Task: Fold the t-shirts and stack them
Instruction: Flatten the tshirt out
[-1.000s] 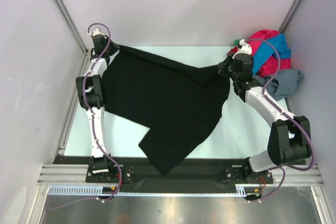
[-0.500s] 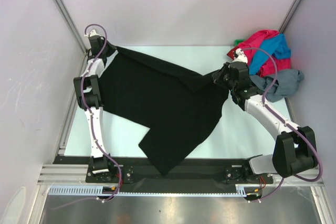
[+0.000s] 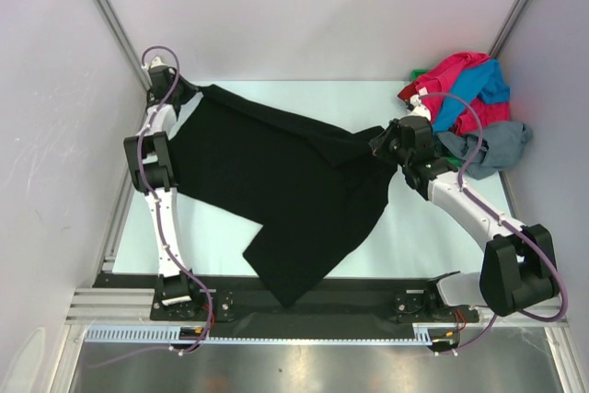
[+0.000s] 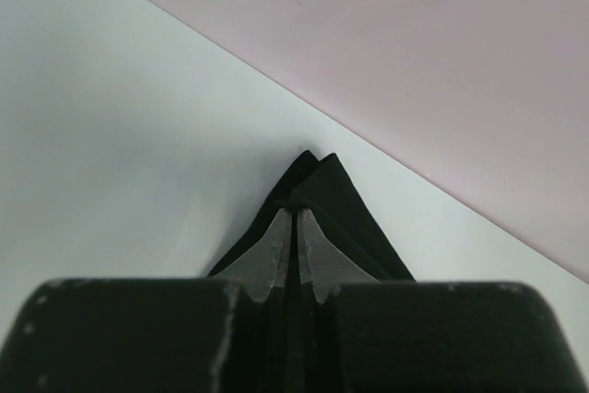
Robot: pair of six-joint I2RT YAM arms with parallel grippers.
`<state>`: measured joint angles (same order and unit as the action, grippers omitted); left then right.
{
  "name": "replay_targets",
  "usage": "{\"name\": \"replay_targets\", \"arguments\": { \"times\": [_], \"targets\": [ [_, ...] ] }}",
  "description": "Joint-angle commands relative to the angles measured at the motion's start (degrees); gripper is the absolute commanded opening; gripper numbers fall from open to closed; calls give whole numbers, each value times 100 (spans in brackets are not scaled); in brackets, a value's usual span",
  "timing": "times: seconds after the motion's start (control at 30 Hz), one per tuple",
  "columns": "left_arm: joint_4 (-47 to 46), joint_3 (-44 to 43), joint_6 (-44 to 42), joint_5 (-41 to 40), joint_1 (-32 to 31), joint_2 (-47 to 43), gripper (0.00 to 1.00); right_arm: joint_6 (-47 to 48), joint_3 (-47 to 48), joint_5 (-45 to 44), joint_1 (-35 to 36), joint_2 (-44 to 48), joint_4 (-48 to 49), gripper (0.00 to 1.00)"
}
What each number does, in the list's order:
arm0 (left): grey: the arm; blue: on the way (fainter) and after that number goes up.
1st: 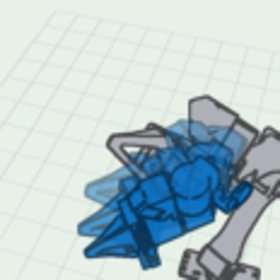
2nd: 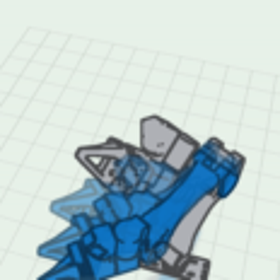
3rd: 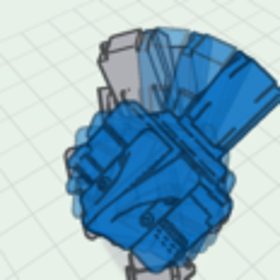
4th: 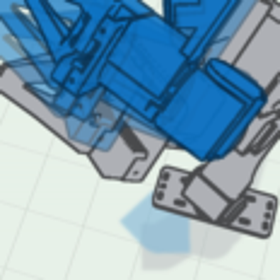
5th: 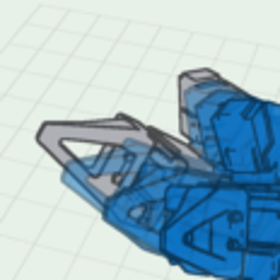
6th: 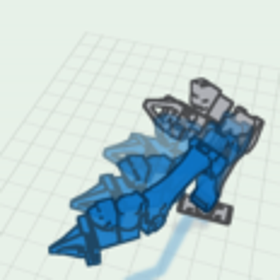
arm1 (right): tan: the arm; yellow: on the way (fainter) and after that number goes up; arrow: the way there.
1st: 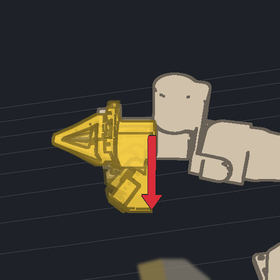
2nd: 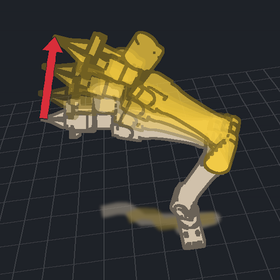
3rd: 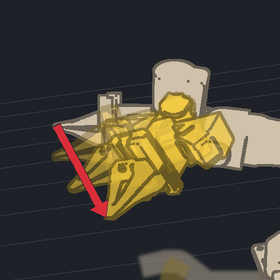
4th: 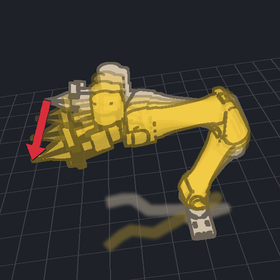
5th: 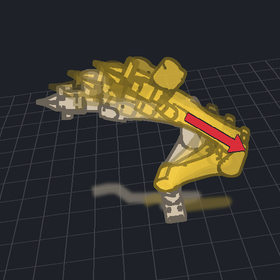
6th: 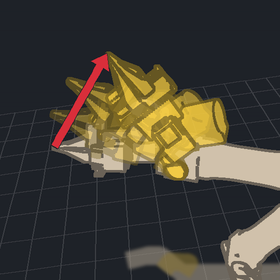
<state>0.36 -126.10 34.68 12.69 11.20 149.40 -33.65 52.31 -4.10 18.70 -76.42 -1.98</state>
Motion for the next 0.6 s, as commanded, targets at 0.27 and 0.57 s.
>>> {"name": "replay_targets", "arguments": {
  "times": [0.27,0.57],
  "targets": [
    [94,51,233,261,163,-8,9,-230,-222,-21,125,356,13,0],
    [324,499,136,244,172,-315,18,-221,-344,-153,152,663,-101,0]
  ]
}}
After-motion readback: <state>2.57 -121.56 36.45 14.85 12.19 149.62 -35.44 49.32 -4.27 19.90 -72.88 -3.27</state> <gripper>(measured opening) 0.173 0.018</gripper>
